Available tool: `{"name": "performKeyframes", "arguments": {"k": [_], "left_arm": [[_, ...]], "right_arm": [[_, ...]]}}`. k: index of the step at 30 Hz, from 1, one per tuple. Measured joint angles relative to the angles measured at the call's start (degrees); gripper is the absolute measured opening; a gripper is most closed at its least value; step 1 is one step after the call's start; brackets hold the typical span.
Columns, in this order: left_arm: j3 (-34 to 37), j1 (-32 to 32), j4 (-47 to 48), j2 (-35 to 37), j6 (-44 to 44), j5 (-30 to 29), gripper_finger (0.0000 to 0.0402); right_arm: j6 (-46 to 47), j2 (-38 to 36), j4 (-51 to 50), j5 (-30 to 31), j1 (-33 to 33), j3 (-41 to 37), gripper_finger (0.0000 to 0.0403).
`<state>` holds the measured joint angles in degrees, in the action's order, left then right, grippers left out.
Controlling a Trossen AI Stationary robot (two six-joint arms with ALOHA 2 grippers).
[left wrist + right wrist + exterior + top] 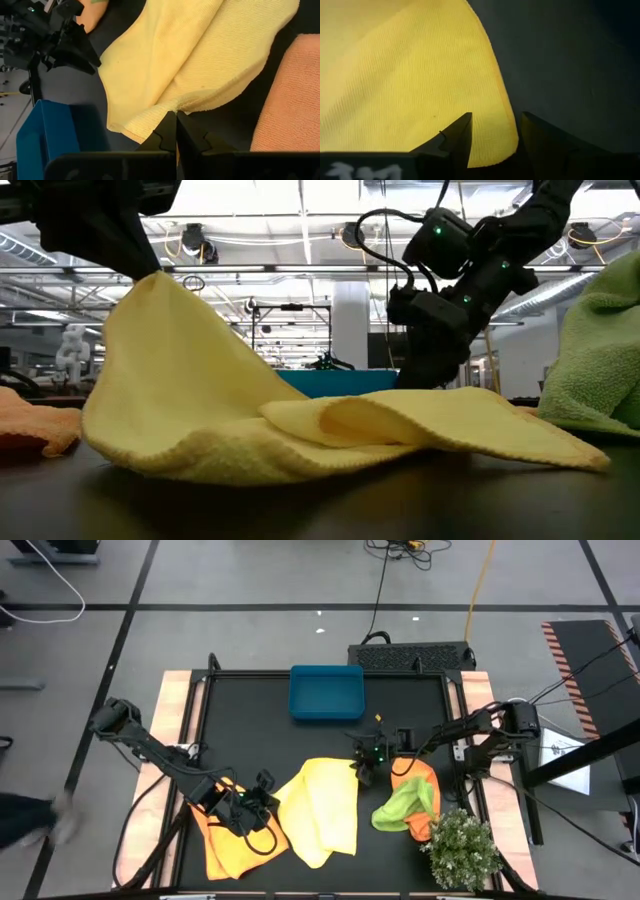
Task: Fold microfiber towels
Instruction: Fold the yellow microfiber towel
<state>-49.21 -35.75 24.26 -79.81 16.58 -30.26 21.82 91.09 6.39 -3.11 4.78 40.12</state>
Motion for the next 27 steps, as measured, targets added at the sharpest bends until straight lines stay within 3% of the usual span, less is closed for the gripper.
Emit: {"name": "performKeyframes", "arguments": {"k": [11, 16, 23, 27], "left_arm": [[0.00, 0.04, -0.07, 0.00, -1.54, 0.85, 0.0005], [0.00, 0.04, 0.70, 0.00, -6.07, 0.85, 0.0006], [0.04, 0.26, 11.67, 1.09, -20.33, 0.25, 0.0040], [0.04, 0.35, 13.13, 1.01, -24.98, 0.67, 0.0071]], "right_arm": [[-1.60, 5.77, 0.22, 0.37, 0.28, 0.22, 0.0148], [-3.85, 3.95, -0.59, 1.83, 0.26, 0.07, 0.0099], [-4.77, -0.03, -2.39, 2.93, -0.10, -0.15, 0.0011], [-4.90, -0.51, -2.36, 2.96, -0.66, -0.15, 0.0009]]}}
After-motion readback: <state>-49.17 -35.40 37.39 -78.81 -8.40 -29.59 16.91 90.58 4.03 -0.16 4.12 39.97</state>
